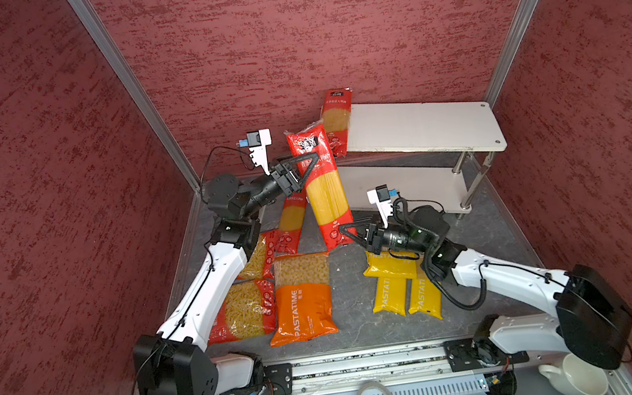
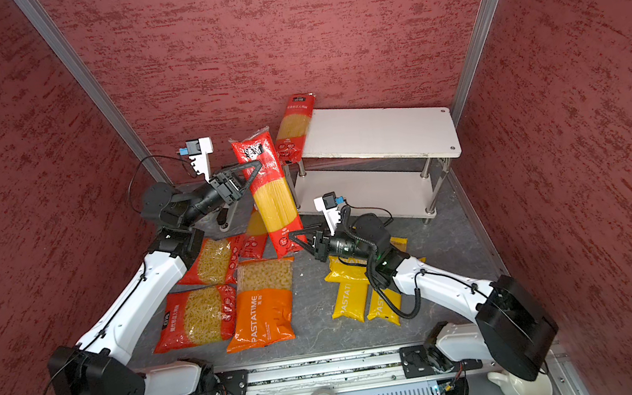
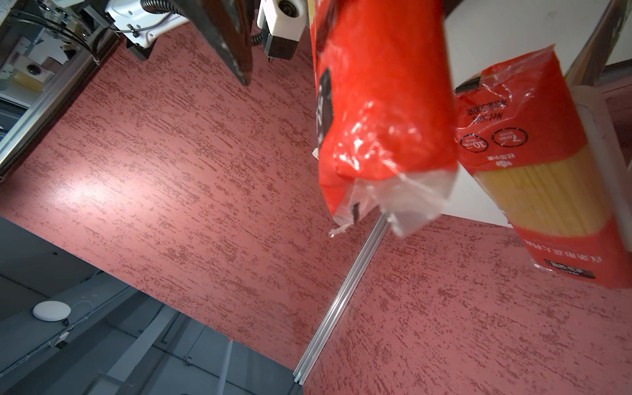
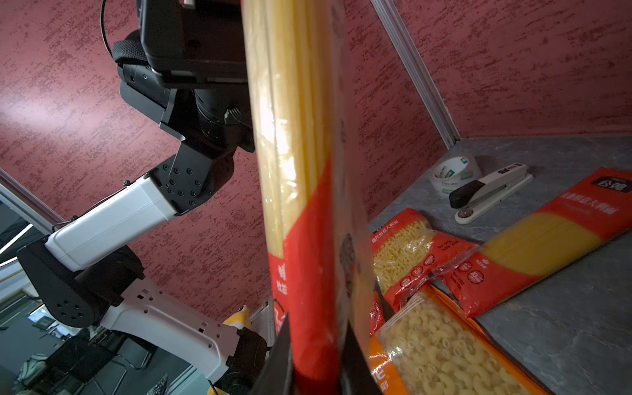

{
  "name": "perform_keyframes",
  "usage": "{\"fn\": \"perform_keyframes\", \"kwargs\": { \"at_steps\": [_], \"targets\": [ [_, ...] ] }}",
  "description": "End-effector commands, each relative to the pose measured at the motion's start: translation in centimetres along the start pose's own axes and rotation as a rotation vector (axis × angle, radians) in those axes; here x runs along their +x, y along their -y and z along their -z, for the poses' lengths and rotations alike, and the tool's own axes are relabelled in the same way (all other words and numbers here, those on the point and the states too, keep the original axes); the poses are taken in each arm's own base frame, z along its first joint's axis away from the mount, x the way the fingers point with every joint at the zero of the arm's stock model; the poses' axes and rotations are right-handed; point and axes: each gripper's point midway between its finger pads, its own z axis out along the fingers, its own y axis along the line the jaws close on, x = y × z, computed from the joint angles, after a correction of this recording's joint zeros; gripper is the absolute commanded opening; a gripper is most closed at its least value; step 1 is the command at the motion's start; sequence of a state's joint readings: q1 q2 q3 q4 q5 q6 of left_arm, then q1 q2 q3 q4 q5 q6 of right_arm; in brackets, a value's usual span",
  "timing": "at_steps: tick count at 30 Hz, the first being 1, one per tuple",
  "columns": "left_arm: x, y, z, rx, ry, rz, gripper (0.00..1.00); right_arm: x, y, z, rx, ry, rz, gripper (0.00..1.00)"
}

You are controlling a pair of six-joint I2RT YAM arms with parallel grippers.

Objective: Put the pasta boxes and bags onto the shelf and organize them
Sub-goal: 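Carry the bag onto the shelf with the right gripper while the left releases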

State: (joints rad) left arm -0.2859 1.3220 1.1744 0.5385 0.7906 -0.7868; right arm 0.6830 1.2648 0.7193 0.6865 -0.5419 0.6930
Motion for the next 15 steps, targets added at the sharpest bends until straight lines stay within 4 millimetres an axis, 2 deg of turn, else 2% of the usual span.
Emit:
{"fn": "perform_keyframes", "kwargs": {
  "at_steps": [1, 9, 15],
  "targets": [
    [-0.8, 1.2, 0.4, 0.006, 0.034, -0.046, 0.66, -9.2, -5.1, 1.3, -0.073, 0.258, 0.098, 0.0],
    [0.0, 0.5, 0.9, -0.032, 0.033, -0.027, 0.72, -14.8, -6.5, 1.6, -0.01, 0.305, 0.135, 0.0],
    [1.1, 0.0, 1.8, -0.069, 0.024, -0.016, 0.73, -19.7, -5.7, 2.7, 0.137, 0.356, 0.135, 0.0]
  ]
}}
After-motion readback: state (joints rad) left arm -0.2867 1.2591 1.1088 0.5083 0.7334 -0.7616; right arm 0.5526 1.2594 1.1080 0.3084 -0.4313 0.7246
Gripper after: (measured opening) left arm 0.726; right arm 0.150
